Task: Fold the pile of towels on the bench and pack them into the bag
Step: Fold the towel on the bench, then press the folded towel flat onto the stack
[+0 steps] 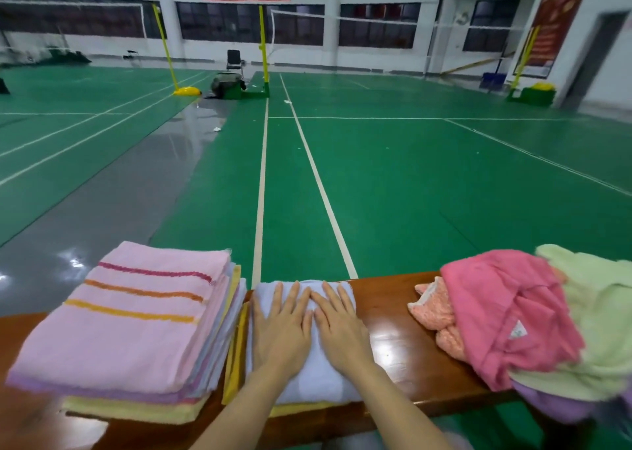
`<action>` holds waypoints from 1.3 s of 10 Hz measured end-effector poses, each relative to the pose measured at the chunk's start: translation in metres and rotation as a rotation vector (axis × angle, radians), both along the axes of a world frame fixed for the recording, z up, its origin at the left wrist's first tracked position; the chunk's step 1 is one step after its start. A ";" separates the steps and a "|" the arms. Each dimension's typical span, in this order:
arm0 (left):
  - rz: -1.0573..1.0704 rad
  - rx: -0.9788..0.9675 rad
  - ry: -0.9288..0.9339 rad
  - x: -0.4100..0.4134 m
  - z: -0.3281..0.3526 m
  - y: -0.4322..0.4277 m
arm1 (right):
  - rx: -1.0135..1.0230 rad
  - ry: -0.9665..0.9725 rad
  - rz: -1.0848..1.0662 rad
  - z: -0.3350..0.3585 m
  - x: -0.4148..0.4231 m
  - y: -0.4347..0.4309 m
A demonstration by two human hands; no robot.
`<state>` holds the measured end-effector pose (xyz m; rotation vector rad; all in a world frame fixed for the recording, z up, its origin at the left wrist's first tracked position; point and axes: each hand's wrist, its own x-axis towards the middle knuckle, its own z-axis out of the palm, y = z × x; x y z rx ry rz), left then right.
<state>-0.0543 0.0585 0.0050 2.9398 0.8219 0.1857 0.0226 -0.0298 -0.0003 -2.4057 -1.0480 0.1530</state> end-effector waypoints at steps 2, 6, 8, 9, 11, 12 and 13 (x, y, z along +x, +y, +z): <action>0.000 0.029 -0.088 0.000 -0.010 0.006 | 0.037 0.032 0.005 0.001 -0.002 0.000; 0.005 0.002 -0.077 -0.001 -0.015 0.006 | 0.014 0.060 0.030 0.001 0.003 -0.003; 0.014 -0.078 -0.108 0.000 0.003 0.003 | 0.067 0.264 0.102 0.023 0.010 -0.020; 0.015 -0.250 -0.226 0.023 0.029 -0.017 | 0.226 0.156 -0.019 0.039 0.041 -0.051; -0.305 -0.548 -0.274 0.118 0.051 -0.127 | 0.406 -0.099 -0.376 0.080 0.107 -0.146; -0.395 -0.652 -0.140 0.146 0.042 -0.182 | 0.297 -0.169 -0.477 0.094 0.135 -0.194; -0.380 -0.563 -0.155 0.154 0.026 -0.208 | 0.179 -0.168 -0.533 0.090 0.157 -0.231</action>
